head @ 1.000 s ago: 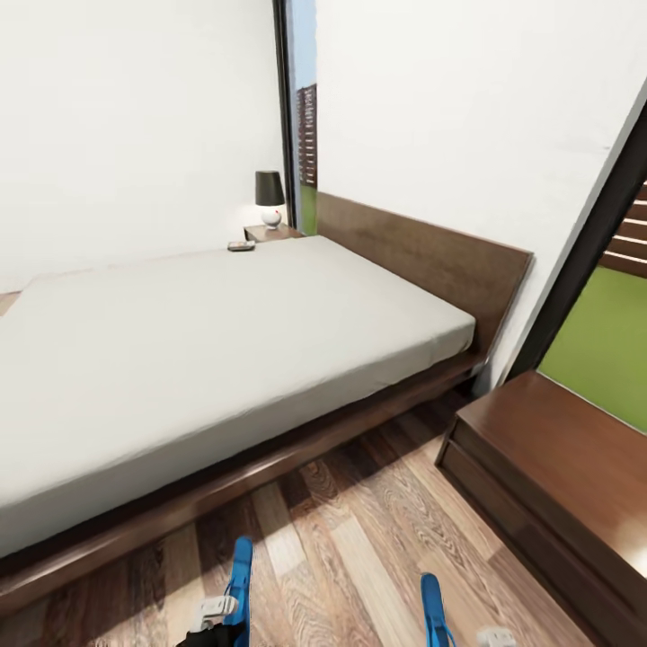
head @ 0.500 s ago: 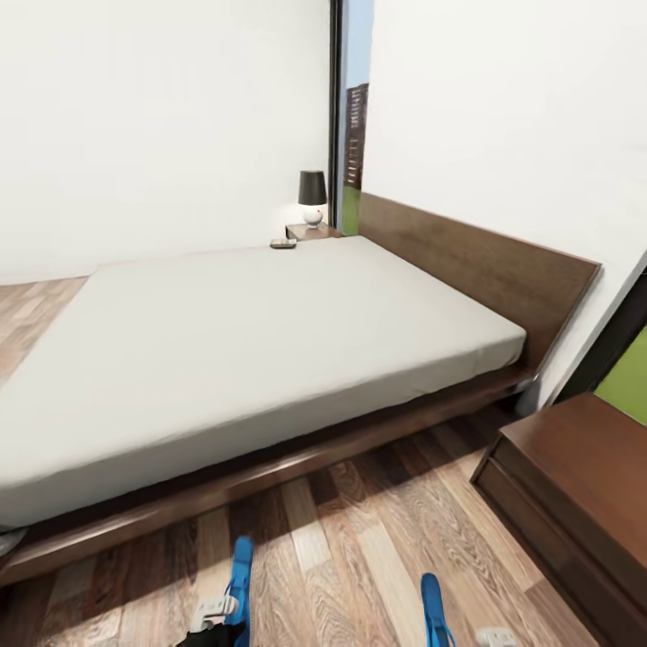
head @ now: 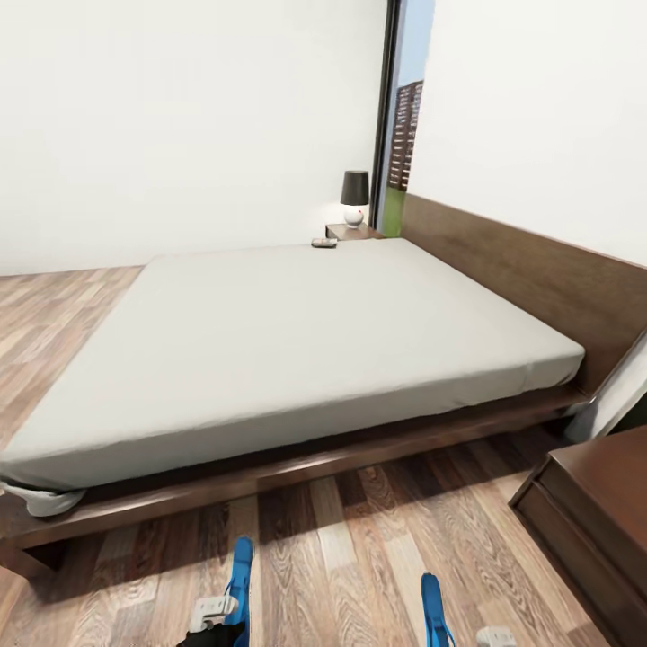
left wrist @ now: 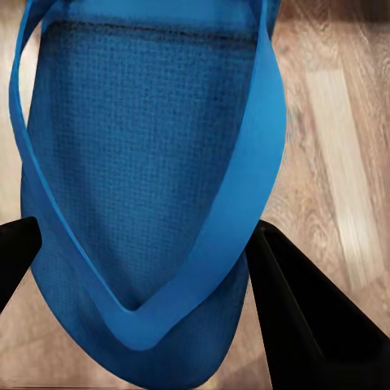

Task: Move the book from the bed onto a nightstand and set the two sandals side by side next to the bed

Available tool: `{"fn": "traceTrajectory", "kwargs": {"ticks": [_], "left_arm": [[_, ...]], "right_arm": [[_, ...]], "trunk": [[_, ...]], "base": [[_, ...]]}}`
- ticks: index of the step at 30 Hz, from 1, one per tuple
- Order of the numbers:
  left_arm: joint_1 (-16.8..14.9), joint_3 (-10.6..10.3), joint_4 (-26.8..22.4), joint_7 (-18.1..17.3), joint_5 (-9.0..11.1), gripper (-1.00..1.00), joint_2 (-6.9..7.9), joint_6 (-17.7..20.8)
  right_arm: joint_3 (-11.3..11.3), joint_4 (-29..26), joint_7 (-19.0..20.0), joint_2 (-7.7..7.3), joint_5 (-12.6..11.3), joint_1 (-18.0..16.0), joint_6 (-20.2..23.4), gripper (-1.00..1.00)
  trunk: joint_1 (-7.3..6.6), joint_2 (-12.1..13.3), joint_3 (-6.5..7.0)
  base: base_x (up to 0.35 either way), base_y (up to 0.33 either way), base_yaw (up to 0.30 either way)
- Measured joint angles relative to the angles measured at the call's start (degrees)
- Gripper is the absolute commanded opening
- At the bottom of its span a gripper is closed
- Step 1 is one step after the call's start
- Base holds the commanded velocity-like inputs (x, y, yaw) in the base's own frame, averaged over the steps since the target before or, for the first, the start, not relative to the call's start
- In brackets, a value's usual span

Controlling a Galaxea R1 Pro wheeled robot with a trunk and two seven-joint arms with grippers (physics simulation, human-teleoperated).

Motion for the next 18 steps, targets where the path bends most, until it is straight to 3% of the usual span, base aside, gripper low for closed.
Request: {"fn": "traceTrajectory", "kwargs": {"ticks": [18], "left_arm": [[0.00, 0.00, 0.01, 0.00, 0.08, -1.00, 0.00, 0.00]], "right_arm": [[0.01, 0.00, -0.27, 0.00, 0.06, -0.03, 0.00, -1.00]], "trunk": [[0.00, 0.00, 0.00]], "base": [[0.000, 0.000, 0.284]]}}
